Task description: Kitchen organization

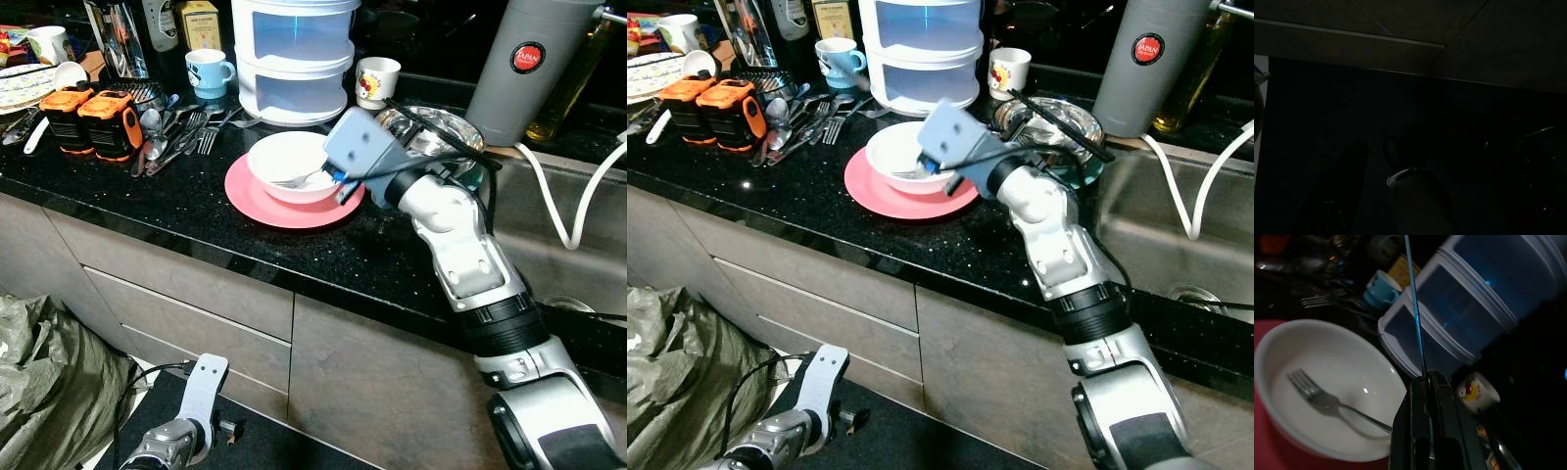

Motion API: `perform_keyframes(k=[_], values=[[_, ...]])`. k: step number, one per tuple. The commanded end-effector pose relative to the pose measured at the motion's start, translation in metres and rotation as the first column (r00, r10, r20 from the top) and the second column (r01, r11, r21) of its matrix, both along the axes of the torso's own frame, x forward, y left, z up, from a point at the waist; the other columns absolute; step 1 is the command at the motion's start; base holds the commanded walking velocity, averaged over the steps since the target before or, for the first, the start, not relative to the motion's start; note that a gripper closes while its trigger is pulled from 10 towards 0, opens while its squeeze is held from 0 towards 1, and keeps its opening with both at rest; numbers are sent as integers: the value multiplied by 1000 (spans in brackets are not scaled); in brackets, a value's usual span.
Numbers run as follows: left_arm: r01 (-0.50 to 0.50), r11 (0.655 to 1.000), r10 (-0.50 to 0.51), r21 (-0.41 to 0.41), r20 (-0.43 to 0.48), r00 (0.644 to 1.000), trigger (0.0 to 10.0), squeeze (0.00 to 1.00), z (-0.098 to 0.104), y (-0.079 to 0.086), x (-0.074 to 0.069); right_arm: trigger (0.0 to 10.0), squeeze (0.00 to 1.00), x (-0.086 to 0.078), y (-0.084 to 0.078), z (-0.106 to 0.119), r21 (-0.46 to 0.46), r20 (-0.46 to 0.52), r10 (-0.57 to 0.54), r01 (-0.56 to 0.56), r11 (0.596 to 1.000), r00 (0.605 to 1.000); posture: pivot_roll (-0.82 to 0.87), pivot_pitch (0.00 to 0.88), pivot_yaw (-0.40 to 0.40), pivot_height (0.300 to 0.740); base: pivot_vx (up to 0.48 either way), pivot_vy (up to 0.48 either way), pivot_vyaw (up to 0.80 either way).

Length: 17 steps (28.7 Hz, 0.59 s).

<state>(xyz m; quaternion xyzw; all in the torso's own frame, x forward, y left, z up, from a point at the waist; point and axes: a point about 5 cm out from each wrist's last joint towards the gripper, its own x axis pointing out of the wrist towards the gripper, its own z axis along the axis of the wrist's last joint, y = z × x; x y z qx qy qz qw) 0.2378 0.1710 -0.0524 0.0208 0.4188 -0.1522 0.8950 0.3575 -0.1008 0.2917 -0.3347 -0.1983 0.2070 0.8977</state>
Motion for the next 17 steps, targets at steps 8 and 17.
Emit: perform_keyframes(k=[8, 17], values=[[17, 1000, -17, 4, -13, 1000, 10000, 0, -2, -1, -2, 2078, 0, -1, -17, 1, 243, -55, -76, 88, 966, 996, -33, 69, 13, 740, 0, 0, -800], [47, 999, -48, -9, -21, 999, 10000, 0, -1, -2, -2, 2078, 0, 3, -40, 7, 295, -52, -200, 207, 933, 978, -35, 68, 14, 740, 0, 0, -800]])
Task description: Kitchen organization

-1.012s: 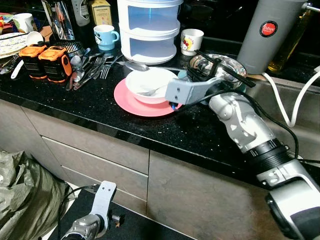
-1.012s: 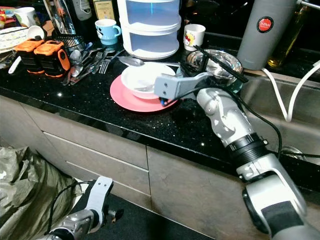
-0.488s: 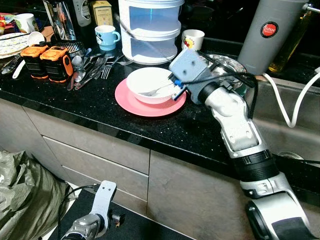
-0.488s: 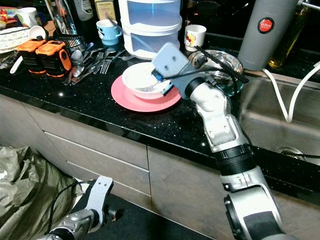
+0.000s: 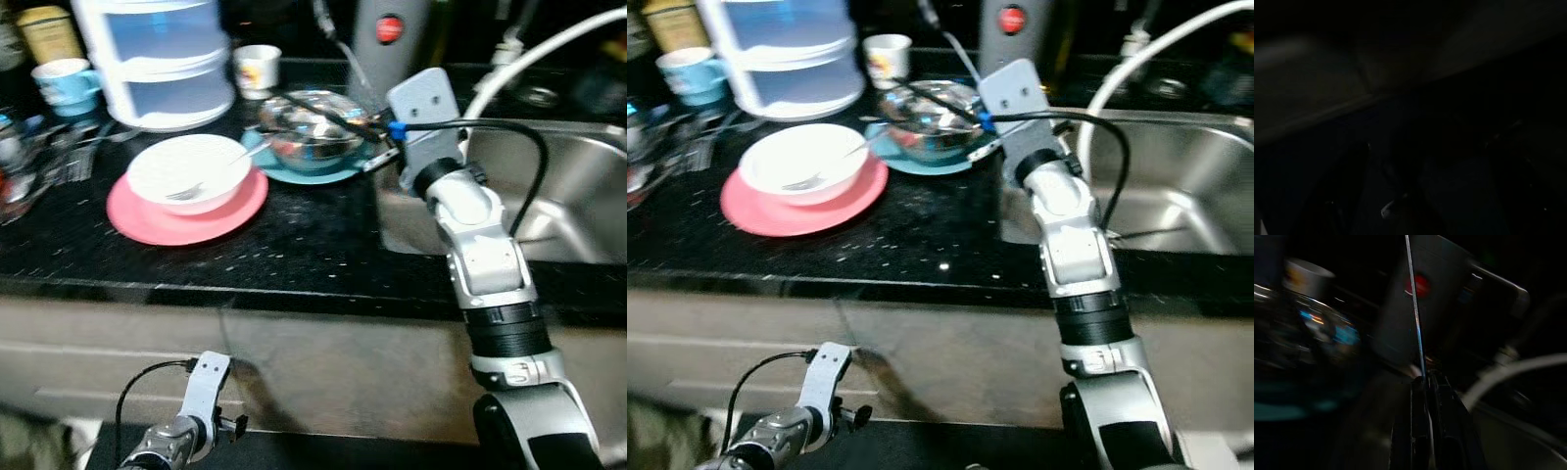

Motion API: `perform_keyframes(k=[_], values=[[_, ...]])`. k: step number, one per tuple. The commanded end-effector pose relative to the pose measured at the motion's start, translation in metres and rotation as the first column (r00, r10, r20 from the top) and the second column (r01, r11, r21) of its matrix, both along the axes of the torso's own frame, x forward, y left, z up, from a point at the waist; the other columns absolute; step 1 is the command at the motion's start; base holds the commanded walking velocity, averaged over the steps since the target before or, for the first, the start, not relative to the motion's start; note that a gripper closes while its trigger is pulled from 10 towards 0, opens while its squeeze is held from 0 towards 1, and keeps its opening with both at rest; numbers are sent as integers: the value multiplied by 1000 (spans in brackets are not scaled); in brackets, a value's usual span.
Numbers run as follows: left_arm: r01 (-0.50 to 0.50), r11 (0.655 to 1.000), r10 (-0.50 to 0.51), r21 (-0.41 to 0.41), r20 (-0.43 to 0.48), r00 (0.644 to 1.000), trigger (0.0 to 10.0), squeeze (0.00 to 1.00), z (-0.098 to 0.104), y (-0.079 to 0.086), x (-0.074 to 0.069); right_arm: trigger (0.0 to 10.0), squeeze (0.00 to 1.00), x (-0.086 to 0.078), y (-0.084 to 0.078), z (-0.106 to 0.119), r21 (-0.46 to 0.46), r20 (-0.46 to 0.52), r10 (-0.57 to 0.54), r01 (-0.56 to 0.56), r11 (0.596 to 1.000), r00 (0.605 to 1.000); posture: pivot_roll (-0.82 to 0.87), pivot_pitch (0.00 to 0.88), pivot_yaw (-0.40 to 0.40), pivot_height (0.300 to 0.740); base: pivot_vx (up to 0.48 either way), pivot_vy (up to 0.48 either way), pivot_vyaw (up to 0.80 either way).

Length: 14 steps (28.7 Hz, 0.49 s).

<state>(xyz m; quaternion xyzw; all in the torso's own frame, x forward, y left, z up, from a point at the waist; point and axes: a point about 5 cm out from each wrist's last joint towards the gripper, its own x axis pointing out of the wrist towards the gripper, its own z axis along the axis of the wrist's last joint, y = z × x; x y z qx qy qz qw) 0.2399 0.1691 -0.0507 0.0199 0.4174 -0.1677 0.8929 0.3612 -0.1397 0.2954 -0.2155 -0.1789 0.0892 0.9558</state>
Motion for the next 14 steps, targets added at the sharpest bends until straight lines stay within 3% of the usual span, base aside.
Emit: perform_keyframes(k=[1, 2, 3, 5, 7, 14], values=[[22, 1000, -22, 4, -21, 1000, 10000, 0, -3, 0, -4, 2196, 0, 0, -3, 3, 11, 4, -20, 20, 1000, 1000, -34, 69, 15, 740, 0, 0, -800], [24, 1000, -24, -1, -23, 999, 10000, 0, -3, 0, -5, 2667, 0, 0, -3, 2, -1, 0, -30, 30, 1000, 1000, -34, 69, 15, 740, 0, 0, -800], [28, 1000, -28, -4, -26, 999, 10000, 0, -3, -1, -5, 4078, 0, 0, -4, 0, -6, -3, -37, 37, 999, 999, -34, 69, 15, 740, 0, 0, -800], [37, 999, -37, -11, -31, 999, 10000, 0, -3, -1, -5, 9882, 0, 1, -4, -3, -17, -13, -49, 48, 999, 999, -30, 70, 14, 740, 0, 0, -800], [42, 999, -42, -14, -32, 999, 10000, 0, -3, -2, -5, 10000, 0, 1, -4, -3, -19, -16, -56, 56, 998, 998, -30, 70, 13, 740, 0, 0, -638], [85, 996, -85, -12, -43, 995, 10000, 0, -3, -3, -5, 10000, 0, 3, -2, -6, -27, -31, -66, 66, 997, 997, -31, 70, 12, 740, 0, -48, 0]])
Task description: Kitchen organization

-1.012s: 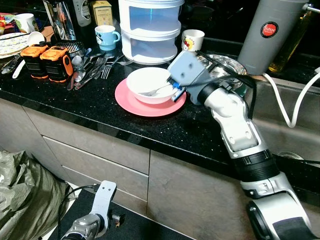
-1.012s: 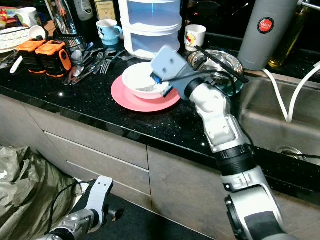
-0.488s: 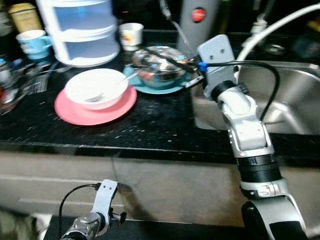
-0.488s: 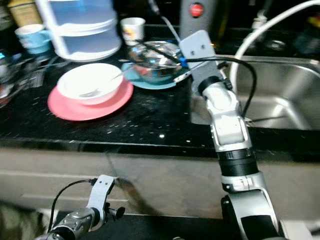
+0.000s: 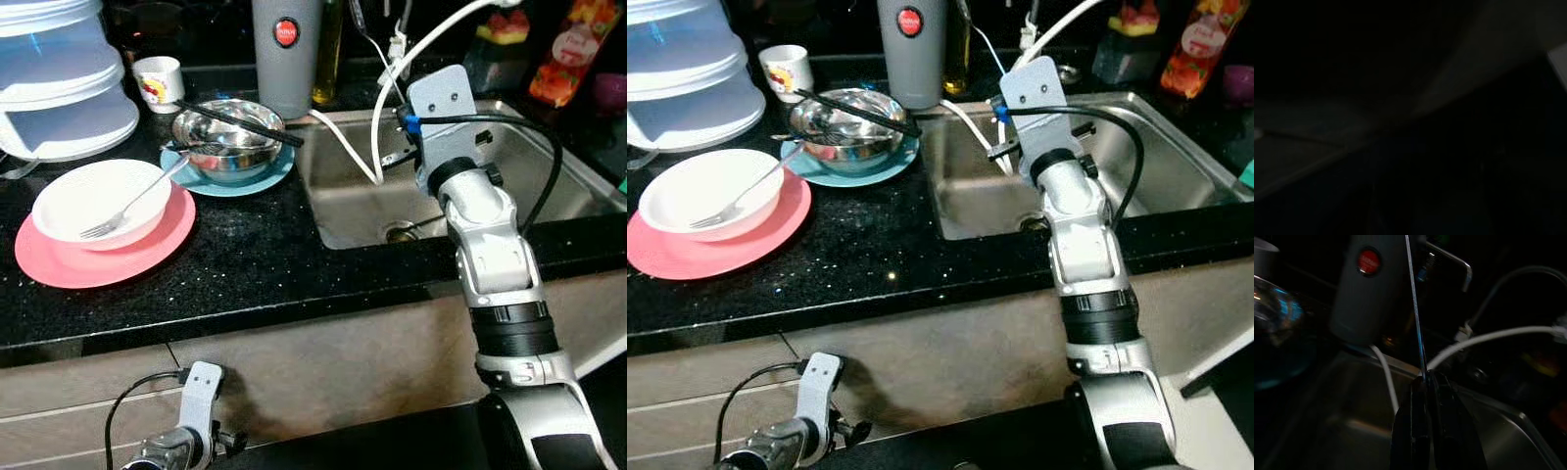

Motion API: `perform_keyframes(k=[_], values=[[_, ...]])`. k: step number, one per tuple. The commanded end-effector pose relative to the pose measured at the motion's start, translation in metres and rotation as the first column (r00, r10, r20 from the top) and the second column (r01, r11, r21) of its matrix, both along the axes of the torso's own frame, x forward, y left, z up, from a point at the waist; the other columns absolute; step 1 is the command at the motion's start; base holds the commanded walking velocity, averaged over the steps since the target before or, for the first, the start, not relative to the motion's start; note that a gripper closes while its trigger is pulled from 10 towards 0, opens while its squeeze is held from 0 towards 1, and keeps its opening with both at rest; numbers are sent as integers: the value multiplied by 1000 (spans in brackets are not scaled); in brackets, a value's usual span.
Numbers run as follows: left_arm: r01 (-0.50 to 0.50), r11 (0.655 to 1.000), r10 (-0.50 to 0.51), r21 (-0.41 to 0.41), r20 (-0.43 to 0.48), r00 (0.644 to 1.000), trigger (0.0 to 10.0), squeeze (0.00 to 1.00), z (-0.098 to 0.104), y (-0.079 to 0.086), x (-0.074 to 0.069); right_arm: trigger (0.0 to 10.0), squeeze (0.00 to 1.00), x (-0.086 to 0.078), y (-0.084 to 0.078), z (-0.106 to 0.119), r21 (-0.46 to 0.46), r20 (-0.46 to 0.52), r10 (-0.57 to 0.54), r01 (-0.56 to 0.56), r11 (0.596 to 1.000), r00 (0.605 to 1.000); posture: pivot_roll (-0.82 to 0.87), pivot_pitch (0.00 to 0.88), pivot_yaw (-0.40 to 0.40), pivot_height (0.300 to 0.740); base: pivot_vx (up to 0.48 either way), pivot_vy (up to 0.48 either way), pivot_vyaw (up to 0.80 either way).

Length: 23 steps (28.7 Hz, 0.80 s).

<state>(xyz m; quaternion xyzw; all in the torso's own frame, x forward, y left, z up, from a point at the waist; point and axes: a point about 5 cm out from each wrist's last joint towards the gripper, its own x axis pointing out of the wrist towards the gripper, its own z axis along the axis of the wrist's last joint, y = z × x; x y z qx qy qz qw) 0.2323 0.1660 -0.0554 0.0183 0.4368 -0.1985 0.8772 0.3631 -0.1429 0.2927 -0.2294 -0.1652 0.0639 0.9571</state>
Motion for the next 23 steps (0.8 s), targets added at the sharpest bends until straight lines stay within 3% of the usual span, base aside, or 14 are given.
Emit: perform_keyframes(k=[1, 7, 23], values=[[30, 999, -30, 12, 6, 1000, 10000, 0, 2, 0, 2, 10000, 0, 2, 2, -4, -9, -21, -7, 6, 1000, 1000, -31, 71, 11, 740, 0, -469, 0], [27, 1000, -27, -2, -5, 1000, 10000, 0, 1, -1, 1, 10000, 0, 5, 4, -8, -32, -51, -18, 17, 999, 999, -26, 72, 7, 740, 0, -451, 0], [49, 999, -48, 16, -34, 998, 10000, 0, 0, 1, 0, 10000, 0, 10, 5, -13, -97, -73, -40, 32, 995, 997, -19, 76, 5, 740, 0, 0, 0]])
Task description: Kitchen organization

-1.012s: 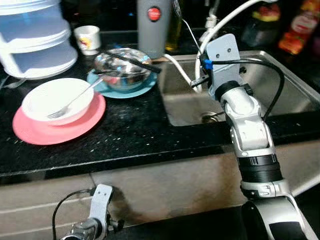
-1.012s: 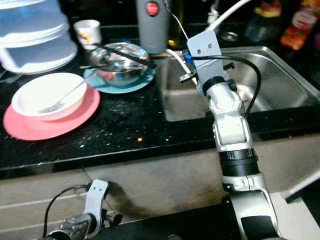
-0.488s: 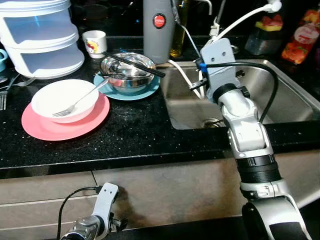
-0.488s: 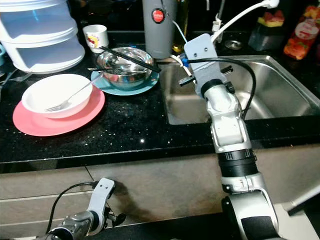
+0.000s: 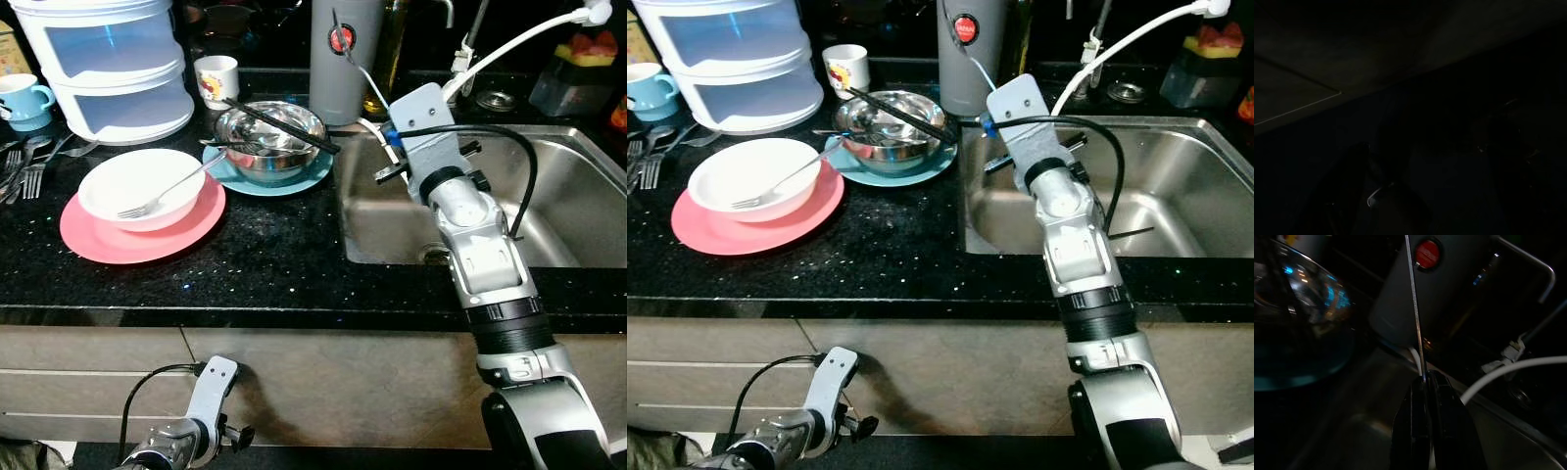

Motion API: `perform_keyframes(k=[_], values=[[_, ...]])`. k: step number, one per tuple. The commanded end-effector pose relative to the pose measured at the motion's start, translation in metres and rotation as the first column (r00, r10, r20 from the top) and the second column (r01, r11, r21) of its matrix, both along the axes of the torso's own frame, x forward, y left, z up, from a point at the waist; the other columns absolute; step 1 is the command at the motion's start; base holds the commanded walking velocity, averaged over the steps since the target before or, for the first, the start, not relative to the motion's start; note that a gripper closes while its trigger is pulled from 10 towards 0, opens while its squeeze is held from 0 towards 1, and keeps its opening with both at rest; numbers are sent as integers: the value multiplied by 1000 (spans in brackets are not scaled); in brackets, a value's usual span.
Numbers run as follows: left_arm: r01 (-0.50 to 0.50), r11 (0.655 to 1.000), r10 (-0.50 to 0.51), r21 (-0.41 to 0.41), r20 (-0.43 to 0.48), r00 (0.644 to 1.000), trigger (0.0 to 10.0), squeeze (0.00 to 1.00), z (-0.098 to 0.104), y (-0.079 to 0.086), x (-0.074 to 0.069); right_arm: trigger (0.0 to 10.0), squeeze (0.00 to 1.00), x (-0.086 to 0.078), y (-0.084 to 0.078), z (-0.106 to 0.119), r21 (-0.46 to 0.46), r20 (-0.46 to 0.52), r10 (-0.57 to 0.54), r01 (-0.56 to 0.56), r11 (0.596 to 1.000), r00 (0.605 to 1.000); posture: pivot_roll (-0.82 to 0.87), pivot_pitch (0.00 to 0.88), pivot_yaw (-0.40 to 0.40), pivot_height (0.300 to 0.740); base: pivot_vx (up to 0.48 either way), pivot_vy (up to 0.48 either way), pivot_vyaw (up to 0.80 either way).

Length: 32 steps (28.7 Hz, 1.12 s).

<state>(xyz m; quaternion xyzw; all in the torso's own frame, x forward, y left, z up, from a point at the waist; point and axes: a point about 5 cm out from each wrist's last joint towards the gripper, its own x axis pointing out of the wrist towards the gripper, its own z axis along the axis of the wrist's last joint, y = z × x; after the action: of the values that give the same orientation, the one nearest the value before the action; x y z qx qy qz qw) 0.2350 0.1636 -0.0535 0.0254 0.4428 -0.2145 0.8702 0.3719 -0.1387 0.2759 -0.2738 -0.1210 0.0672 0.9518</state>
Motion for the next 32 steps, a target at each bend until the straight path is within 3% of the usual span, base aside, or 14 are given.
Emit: perform_keyframes(k=[1, 10, 12, 13, 14, 17, 18, 21, 25, 28, 32], values=[[13, 1000, -13, 17, -19, 1000, 10000, 0, -2, 3, -3, 10000, 0, 2, 1, 3, -4, 4, -7, 7, 1000, 1000, -18, 80, 6, 740, 0, 0, 0], [16, 999, -15, 50, -11, 1000, 10000, 0, -2, 6, -2, 10000, 0, 4, 2, 1, -17, -7, -7, 7, 1000, 1000, -13, 85, 3, 740, 0, 0, 0], [9, 998, -8, 56, -24, 1000, 10000, 0, -2, 6, -3, 10000, 0, 13, -13, -10, -124, -58, -146, 138, 983, 988, -11, 86, 1, 740, 0, 0, 0], [9, 998, -8, 56, -24, 1000, 10000, 0, -2, 6, -3, 10000, 0, 13, -13, -10, -124, -58, -146, 138, 983, 988, -11, 86, 1, 740, 0, 0, 0], [19, 999, -17, 50, -39, 999, 10000, 0, -3, 5, -4, 10000, 0, 17, -30, -7, -186, -46, -244, 232, 955, 969, -8, 92, -3, 740, 0, 0, 0], [28, 999, -26, 47, -46, 999, 10000, 0, -3, 5, -4, 10000, 0, 19, -42, -2, -221, -21, -300, 288, 932, 954, -8, 92, -3, 740, 0, 0, 0], [30, 998, -28, 46, -51, 998, 10000, 0, -3, 5, -5, 10000, 0, 17, -59, 8, -276, 26, -354, 347, 896, 935, -14, 93, -3, 740, 0, 0, 0], [42, 998, -40, 52, -55, 998, 10000, 0, -4, 5, -5, 10000, 0, 13, -75, 16, -293, 47, -399, 394, 871, 916, -17, 93, -2, 740, 0, 0, 0], [53, 997, -50, 57, -51, 997, 10000, 0, -3, 5, -5, 10000, 0, 13, -79, 16, -298, 46, -411, 405, 864, 910, -17, 93, -2, 740, 0, 0, 0], [53, 996, -50, 67, -46, 998, 10000, 0, -3, 6, -4, 10000, 0, 11, -73, 0, -212, -38, -363, 348, 913, 931, -19, 99, 6, 740, 0, 0, 0], [57, 994, -52, 90, -50, 997, 10000, 0, -3, 8, -4, 10000, 0, 12, -59, -6, -218, -42, -327, 310, 925, 944, -18, 97, 9, 740, 0, -68, 0]])
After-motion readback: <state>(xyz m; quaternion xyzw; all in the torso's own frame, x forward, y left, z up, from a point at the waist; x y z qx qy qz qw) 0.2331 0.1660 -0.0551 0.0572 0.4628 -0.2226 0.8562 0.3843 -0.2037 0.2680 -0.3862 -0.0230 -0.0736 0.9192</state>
